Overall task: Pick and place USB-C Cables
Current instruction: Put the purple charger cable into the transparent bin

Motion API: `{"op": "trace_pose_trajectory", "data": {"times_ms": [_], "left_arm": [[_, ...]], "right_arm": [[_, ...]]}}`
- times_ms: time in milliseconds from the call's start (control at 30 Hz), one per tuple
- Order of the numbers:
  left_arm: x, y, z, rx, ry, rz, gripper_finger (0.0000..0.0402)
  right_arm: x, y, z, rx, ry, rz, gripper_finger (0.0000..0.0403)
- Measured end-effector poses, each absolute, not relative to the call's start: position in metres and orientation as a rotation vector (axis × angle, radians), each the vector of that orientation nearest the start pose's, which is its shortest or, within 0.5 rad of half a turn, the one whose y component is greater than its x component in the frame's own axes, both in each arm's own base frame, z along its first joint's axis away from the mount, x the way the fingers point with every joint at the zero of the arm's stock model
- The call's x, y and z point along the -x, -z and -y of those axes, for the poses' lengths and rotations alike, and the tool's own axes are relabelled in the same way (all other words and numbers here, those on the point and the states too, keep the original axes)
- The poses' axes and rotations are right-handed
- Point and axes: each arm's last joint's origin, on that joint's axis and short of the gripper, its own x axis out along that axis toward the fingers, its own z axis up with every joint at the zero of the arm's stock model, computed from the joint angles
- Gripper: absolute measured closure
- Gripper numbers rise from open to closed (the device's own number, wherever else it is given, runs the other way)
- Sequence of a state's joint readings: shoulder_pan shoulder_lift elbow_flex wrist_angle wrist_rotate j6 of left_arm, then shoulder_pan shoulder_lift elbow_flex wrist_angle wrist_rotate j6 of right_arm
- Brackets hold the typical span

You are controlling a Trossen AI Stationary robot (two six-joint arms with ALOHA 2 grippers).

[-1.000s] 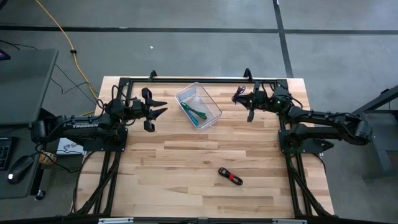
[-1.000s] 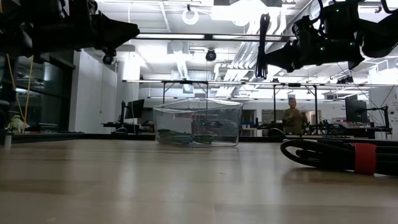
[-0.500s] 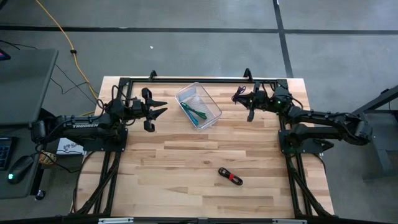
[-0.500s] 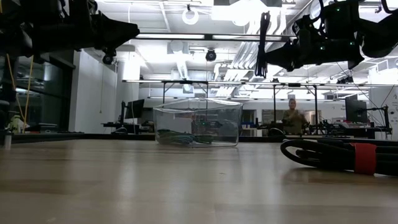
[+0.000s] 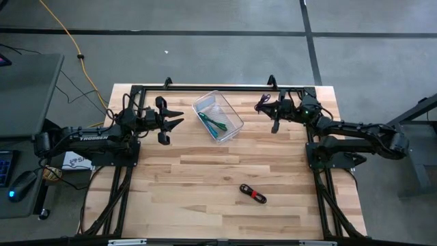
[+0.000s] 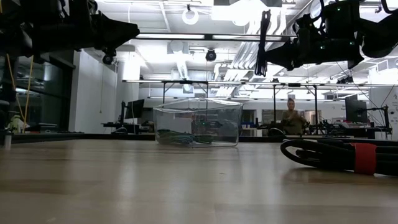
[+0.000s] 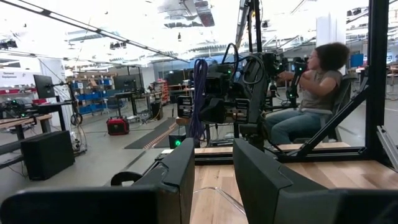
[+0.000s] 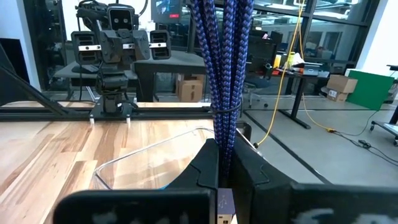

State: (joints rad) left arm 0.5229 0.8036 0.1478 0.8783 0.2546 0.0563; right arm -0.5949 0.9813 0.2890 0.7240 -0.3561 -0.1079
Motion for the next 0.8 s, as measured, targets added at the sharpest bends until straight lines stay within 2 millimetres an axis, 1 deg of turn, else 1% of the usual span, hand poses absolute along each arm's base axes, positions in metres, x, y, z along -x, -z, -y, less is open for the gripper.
{"op": "trace_pose_trajectory", "data": {"times_ms": [800], "left_arm": [[-0.1431,-0.2126,-0.0741,-0.140,-0.273,0.197,0.0312]], "right_arm": [[-0.1674,-0.2171,0.1003,0.112,0.231,0.030,0.0402]]}}
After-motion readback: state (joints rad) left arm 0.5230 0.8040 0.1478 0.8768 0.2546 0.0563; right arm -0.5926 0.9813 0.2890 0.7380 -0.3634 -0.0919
